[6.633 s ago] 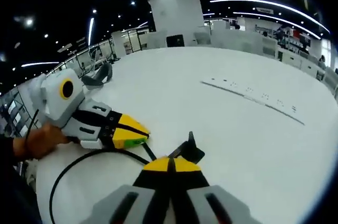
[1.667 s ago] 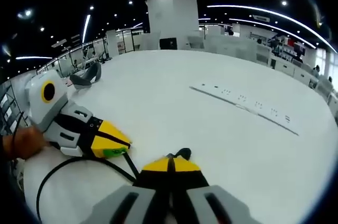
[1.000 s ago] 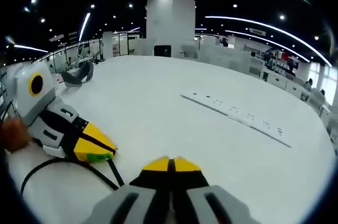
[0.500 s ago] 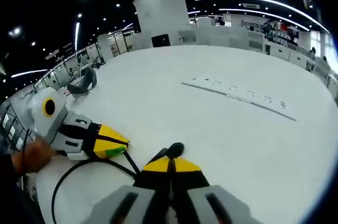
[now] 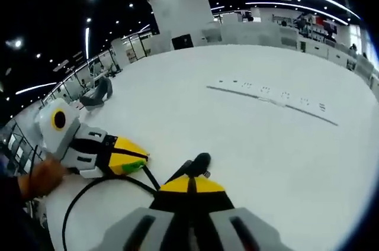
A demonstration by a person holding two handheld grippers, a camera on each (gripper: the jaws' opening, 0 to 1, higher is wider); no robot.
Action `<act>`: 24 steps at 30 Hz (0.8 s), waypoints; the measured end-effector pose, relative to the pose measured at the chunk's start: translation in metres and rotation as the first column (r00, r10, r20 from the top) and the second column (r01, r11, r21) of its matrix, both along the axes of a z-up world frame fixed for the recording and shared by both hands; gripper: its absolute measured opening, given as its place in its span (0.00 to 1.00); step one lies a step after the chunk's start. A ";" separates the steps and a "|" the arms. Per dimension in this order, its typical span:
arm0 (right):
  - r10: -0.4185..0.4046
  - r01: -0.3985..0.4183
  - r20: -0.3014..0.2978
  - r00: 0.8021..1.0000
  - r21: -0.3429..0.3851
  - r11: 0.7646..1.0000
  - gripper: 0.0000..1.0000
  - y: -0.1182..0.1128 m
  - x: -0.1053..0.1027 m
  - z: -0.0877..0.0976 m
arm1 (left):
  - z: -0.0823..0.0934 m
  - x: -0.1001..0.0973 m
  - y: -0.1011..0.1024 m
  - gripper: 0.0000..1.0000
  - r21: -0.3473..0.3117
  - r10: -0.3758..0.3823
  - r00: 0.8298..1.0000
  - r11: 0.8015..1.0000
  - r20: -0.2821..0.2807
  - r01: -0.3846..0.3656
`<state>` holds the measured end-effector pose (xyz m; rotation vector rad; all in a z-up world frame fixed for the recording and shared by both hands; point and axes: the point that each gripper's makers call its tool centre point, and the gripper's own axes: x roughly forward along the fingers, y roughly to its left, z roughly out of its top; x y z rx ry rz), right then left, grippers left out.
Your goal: Find the charging cable on the desk, coil it up and secure with Velcro.
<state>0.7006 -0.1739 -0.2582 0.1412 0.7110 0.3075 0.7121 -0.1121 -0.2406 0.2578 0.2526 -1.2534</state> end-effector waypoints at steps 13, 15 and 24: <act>-0.035 0.042 0.091 0.995 -0.076 0.996 0.01 -0.012 0.022 0.001 | 0.001 0.000 0.001 0.02 0.000 0.000 1.000 1.000 0.000 0.000; -0.033 0.043 0.109 0.994 -0.090 0.995 0.01 -0.014 0.025 0.001 | 0.001 0.001 0.001 0.02 0.000 0.000 1.000 1.000 0.000 0.000; -0.028 0.052 0.154 0.988 -0.154 0.987 0.01 -0.013 0.029 0.003 | 0.002 0.002 0.001 0.02 0.001 0.000 1.000 1.000 -0.001 0.000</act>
